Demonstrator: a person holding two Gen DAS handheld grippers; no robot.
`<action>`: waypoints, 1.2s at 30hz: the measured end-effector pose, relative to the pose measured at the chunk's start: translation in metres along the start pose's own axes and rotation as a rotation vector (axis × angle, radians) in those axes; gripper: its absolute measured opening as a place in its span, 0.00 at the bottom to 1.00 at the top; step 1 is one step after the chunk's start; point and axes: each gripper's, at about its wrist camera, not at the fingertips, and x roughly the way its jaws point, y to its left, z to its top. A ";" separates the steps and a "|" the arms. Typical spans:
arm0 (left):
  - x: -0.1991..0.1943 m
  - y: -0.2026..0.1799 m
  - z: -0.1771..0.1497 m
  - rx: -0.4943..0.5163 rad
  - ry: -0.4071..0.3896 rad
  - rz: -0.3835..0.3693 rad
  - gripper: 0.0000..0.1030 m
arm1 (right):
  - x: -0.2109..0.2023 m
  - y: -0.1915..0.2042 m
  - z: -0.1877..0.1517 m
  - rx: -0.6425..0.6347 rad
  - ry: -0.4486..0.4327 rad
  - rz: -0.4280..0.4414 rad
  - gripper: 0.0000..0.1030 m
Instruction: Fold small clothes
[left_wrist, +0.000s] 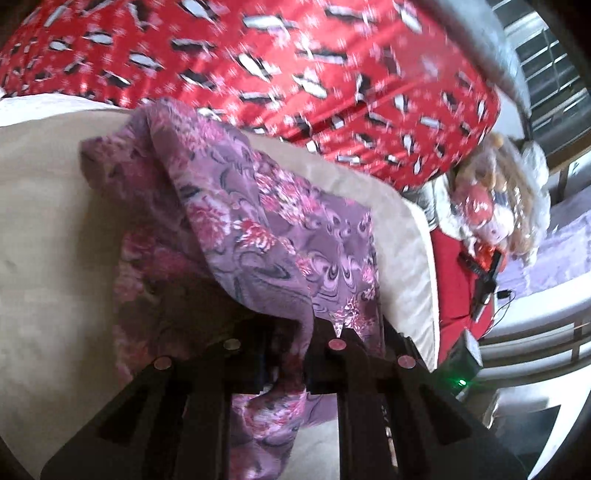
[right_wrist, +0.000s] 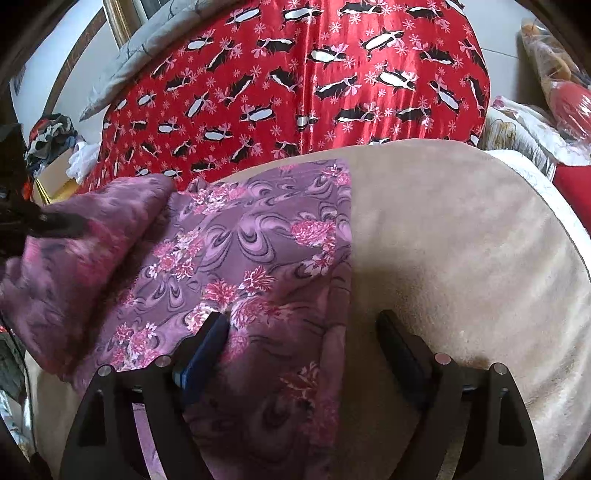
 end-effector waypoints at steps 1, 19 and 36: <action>0.008 -0.003 -0.001 -0.001 0.011 0.005 0.11 | -0.001 0.000 0.000 0.002 -0.002 0.003 0.82; -0.027 0.018 -0.019 0.016 -0.027 0.009 0.31 | -0.007 -0.011 0.000 0.067 0.002 0.060 0.83; -0.001 0.094 -0.029 -0.101 -0.004 -0.016 0.36 | 0.037 0.093 0.061 -0.035 0.119 0.126 0.40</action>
